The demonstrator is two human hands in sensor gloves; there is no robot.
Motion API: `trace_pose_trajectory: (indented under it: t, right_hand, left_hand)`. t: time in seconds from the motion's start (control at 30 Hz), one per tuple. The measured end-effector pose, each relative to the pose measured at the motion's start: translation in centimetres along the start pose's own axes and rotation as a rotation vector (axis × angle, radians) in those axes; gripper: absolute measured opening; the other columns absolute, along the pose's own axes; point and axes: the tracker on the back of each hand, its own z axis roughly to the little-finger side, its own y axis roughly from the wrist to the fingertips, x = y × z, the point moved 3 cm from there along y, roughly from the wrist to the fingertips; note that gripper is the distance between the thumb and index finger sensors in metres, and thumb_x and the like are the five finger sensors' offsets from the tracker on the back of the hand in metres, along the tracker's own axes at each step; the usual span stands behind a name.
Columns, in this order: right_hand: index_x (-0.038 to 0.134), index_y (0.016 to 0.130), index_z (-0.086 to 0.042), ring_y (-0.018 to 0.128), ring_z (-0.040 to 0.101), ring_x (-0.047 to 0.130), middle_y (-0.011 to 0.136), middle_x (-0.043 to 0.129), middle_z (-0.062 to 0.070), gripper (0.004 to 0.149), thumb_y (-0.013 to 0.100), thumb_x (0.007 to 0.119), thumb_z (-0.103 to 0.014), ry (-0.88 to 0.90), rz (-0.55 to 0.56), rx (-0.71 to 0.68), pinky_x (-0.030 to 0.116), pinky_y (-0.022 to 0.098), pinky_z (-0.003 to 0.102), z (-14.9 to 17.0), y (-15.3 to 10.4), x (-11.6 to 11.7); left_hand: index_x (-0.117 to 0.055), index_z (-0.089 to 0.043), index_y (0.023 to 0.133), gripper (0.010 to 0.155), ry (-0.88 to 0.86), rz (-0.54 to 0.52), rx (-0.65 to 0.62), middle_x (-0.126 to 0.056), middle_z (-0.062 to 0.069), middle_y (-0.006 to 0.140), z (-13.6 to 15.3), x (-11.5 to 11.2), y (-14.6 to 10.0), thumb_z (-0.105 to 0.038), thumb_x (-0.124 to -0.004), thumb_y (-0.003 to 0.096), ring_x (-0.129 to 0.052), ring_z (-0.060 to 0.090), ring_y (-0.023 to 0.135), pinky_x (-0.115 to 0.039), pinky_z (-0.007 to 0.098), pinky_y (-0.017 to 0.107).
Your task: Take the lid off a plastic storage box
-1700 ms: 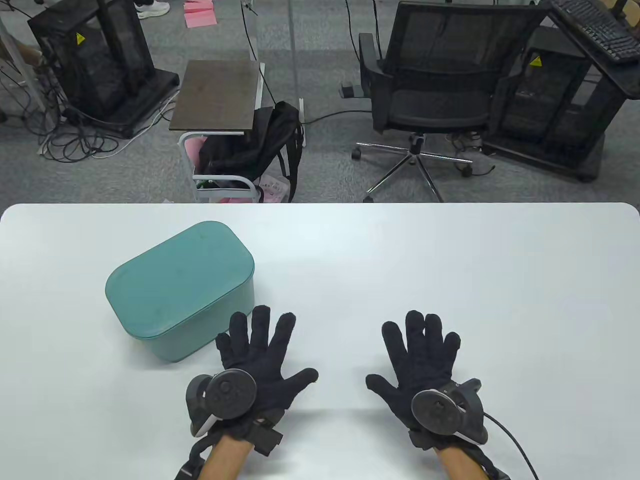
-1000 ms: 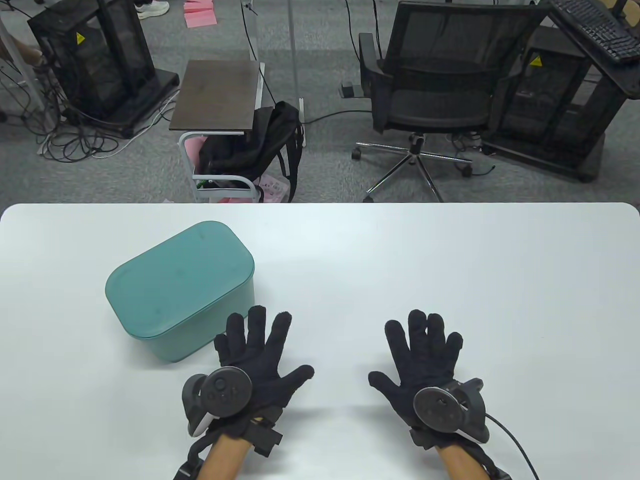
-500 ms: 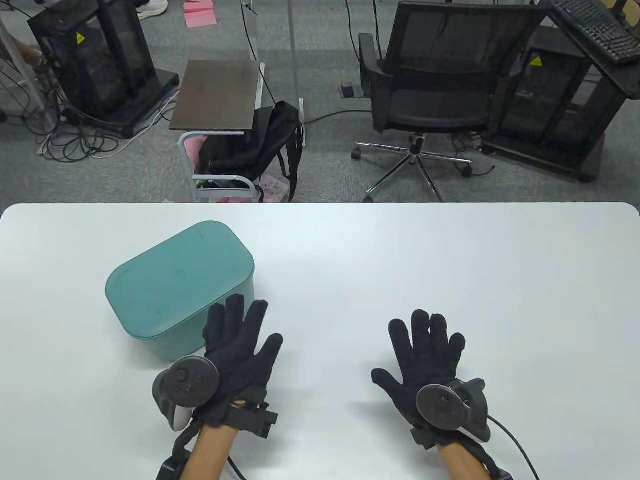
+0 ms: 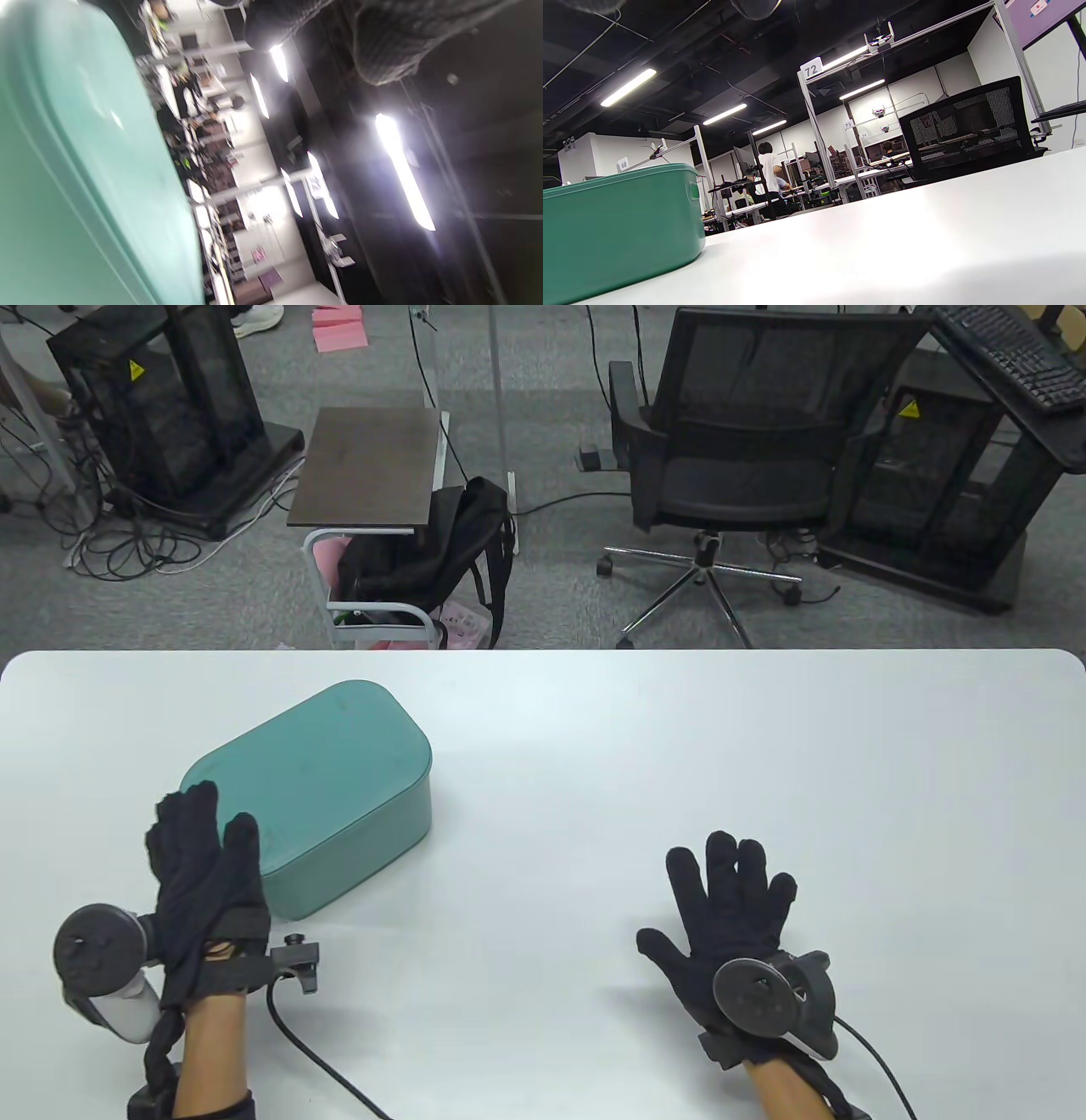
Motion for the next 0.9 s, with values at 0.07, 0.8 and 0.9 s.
trace_pose_trajectory:
  t: [0.07,0.8,0.9]
  right_hand:
    - [0.03,0.117,-0.024,0.104,0.051,0.015,0.12,0.017,0.02,0.084,0.055,0.047,-0.076,0.002,0.003,0.001,0.019,0.061,0.078,0.0,0.0,0.1]
    - [0.033,0.117,-0.024,0.105,0.051,0.018,0.12,0.019,0.02,0.082,0.055,0.047,-0.075,0.015,0.02,0.063,0.02,0.061,0.078,1.5,-0.1,-0.4]
    - [0.033,0.117,-0.024,0.105,0.051,0.018,0.12,0.02,0.02,0.082,0.055,0.047,-0.075,0.017,0.028,0.062,0.02,0.061,0.078,1.6,-0.1,-0.5]
  left_hand:
    - [-0.043,-0.019,0.119,0.083,0.017,-0.053,0.059,-0.021,0.018,0.12,2.1,1.4,0.5,-0.067,-0.066,0.0555,-0.011,0.047,0.105,-0.019,0.067,0.069]
    - [-0.057,-0.011,0.112,0.078,-0.25,0.077,0.413,-0.022,0.026,0.117,10.9,-1.3,0.5,-0.066,-0.066,0.0574,-0.015,0.053,0.101,-0.024,0.067,0.068]
    - [-0.062,-0.006,0.105,0.075,-0.361,0.072,0.428,-0.018,0.026,0.116,11.4,-1.8,0.4,-0.063,-0.067,0.0574,-0.01,0.053,0.1,-0.024,0.068,0.067]
